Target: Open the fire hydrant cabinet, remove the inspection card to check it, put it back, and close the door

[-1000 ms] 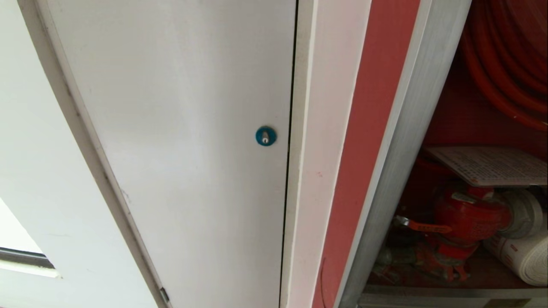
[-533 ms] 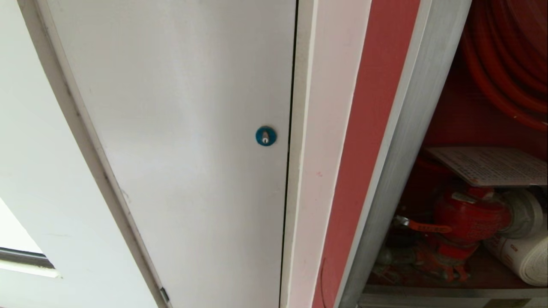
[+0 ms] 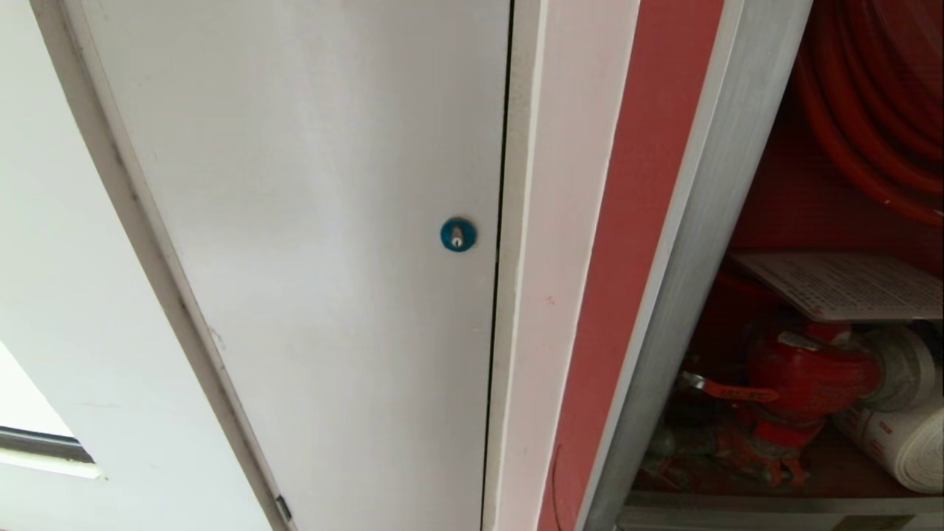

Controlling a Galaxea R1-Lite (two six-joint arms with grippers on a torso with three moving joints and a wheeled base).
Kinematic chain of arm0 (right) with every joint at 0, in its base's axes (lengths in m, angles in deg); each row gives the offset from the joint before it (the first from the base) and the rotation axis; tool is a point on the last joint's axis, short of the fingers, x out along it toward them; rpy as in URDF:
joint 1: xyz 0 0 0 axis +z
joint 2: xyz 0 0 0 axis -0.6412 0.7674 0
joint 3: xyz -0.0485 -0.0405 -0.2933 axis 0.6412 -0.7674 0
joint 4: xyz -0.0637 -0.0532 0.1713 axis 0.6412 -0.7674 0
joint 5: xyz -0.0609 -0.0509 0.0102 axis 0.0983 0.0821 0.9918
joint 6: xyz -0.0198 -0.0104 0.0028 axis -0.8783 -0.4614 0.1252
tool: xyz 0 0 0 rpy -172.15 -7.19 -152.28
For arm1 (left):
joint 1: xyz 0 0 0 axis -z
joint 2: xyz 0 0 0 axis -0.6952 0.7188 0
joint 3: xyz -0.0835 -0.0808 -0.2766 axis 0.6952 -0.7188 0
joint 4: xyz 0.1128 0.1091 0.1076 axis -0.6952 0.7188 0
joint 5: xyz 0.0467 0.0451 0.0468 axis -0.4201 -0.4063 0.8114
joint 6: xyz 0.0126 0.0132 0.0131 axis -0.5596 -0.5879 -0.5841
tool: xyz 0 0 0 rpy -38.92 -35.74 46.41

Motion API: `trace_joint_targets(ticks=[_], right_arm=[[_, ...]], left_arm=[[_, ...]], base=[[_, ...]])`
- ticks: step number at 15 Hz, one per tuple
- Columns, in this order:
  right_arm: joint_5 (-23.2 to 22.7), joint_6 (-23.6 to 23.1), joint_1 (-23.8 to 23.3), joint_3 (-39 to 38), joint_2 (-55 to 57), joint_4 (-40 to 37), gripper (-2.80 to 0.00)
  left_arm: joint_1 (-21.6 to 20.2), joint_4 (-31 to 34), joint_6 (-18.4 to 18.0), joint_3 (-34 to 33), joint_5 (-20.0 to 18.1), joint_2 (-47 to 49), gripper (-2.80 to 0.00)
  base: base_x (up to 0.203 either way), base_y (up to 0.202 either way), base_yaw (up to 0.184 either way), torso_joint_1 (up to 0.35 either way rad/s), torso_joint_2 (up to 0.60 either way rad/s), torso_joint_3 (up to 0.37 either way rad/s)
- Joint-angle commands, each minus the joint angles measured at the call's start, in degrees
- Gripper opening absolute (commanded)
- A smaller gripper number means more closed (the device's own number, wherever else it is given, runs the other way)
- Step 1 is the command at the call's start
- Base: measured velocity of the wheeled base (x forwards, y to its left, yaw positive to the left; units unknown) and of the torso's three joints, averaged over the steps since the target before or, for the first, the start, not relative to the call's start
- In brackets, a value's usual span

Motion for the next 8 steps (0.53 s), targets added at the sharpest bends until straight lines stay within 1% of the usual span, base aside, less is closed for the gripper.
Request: trace_joint_targets(ticks=[1, 3, 5, 8], right_arm=[[0.0, 0.01, 0.01, 0.0, -0.01, 0.01, -2.8], [0.0, 0.01, 0.01, 0.0, -0.01, 0.01, -2.8], [0.0, 0.01, 0.01, 0.0, -0.01, 0.01, -2.8], [0.0, 0.01, 0.01, 0.0, -0.01, 0.01, -2.8]], left_arm=[[-0.03, -0.03, 0.02, -0.35, 0.02, 0.07, -2.8], [-0.03, -0.03, 0.02, -0.35, 0.02, 0.07, -2.8], [-0.03, -0.03, 0.02, -0.35, 0.02, 0.07, -2.8], [-0.03, -0.03, 0.02, -0.35, 0.02, 0.07, -2.8]], base=[[0.0, 0.0, 0.0, 0.0, 0.0, 0.0], [-0.031, 0.0, 0.002, 0.002, 0.0, 0.001], [-0.166, 0.0, 0.003, 0.014, 0.01, 0.003], [-0.199, 0.0, 0.0, -0.006, 0.0, 0.003]])
